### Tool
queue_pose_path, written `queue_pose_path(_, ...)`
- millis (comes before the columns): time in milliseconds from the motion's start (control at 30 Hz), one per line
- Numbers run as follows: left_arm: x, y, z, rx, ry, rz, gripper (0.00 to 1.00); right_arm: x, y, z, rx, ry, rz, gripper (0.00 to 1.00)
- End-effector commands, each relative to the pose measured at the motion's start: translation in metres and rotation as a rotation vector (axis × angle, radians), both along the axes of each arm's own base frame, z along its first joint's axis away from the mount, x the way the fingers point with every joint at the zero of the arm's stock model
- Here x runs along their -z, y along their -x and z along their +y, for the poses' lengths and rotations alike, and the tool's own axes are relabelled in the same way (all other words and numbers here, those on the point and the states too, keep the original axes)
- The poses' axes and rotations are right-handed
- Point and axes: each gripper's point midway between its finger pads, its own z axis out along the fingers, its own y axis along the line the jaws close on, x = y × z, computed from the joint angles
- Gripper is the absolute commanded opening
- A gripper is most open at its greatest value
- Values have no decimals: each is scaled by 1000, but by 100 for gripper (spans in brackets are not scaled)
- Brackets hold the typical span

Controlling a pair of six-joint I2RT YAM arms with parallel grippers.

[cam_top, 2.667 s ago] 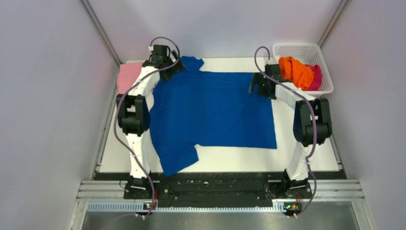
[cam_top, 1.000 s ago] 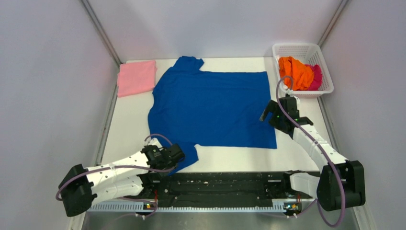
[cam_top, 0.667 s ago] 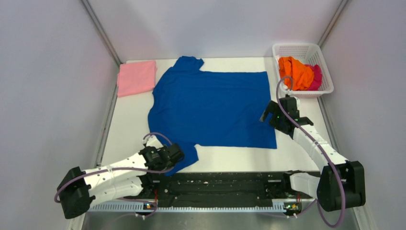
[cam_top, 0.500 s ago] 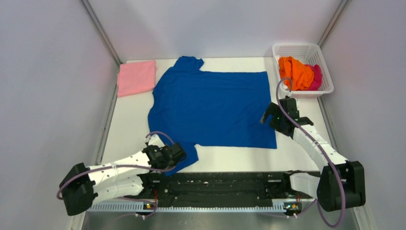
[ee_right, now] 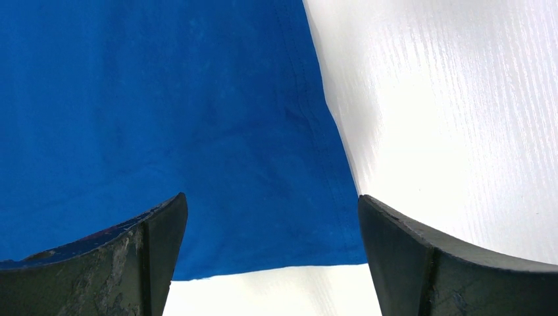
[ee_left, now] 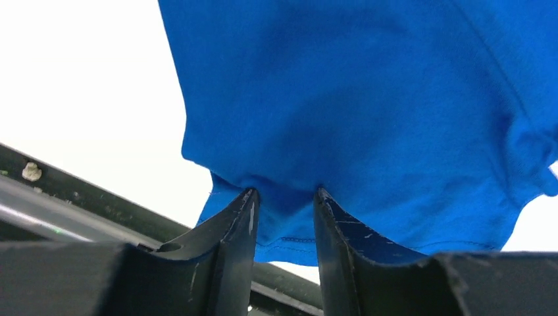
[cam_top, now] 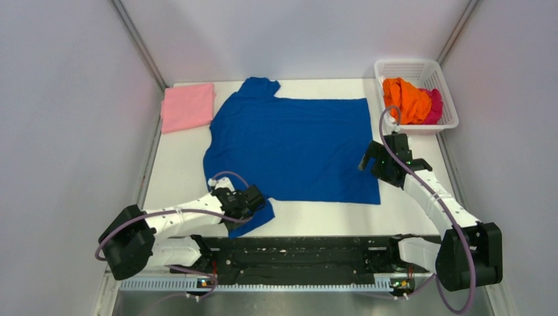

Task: Fold and stack the t-shirts
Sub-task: Grab the side of the flattened tshirt closest away from the robot with both arms

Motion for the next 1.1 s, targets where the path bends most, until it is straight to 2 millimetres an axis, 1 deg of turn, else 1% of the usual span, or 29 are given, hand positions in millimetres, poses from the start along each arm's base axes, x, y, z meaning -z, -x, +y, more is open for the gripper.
queue_pose_path(0, 4, -25, -14, 34, 27, -6, 40, -14, -11, -4, 4, 12, -35, 99)
queue_pose_path(33, 4, -28, -13, 38, 24, -2, 36, -14, -10, -4, 5, 12, -33, 99)
queue_pose_path(67, 4, -30, -12, 44, 18, 2, 28, -13, -9, -4, 7, 12, -29, 99)
queue_pose_path(133, 1, -33, -11, 45, 16, 11, 8, -12, -6, -5, 10, 10, -20, 99)
queue_pose_path(167, 0, -33, -10, 44, 13, 14, 0, -10, -2, -5, 11, 12, -5, 99)
queue_pose_path(300, -12, -25, -8, 60, 22, 34, 0, -1, 19, -11, 57, 18, 67, 99)
queue_pose_path(400, -22, -17, -10, 67, 63, 49, 0, 14, 39, -16, 126, 16, 130, 98)
queue_pose_path(467, -30, -12, -8, 65, 70, 60, 0, 25, 47, -16, 157, 3, 158, 97)
queue_pose_path(567, -39, -4, -3, 57, 58, 89, 0, 40, 47, -10, 175, -38, 165, 92)
queue_pose_path(667, -41, 3, -5, 65, 75, 124, 0, 50, 45, -8, 201, -60, 178, 85)
queue_pose_path(700, -41, 6, -7, 69, 81, 142, 0, 52, 47, -8, 205, -59, 189, 79)
queue_pose_path(733, -40, 9, -9, 70, 90, 163, 0, 55, 50, -9, 209, -55, 199, 76)
queue_pose_path(833, -39, 19, -10, 72, 90, 228, 0, 60, 62, -14, 241, -33, 229, 74)
queue_pose_path(933, -37, 25, -9, 69, 80, 268, 0, 64, 72, -15, 255, -37, 253, 72)
queue_pose_path(1000, -38, 27, -9, 71, 79, 276, 0, 67, 77, -17, 266, -32, 262, 72)
queue_pose_path(1067, -41, 25, -9, 77, 83, 267, 0, 71, 77, -19, 279, -22, 257, 70)
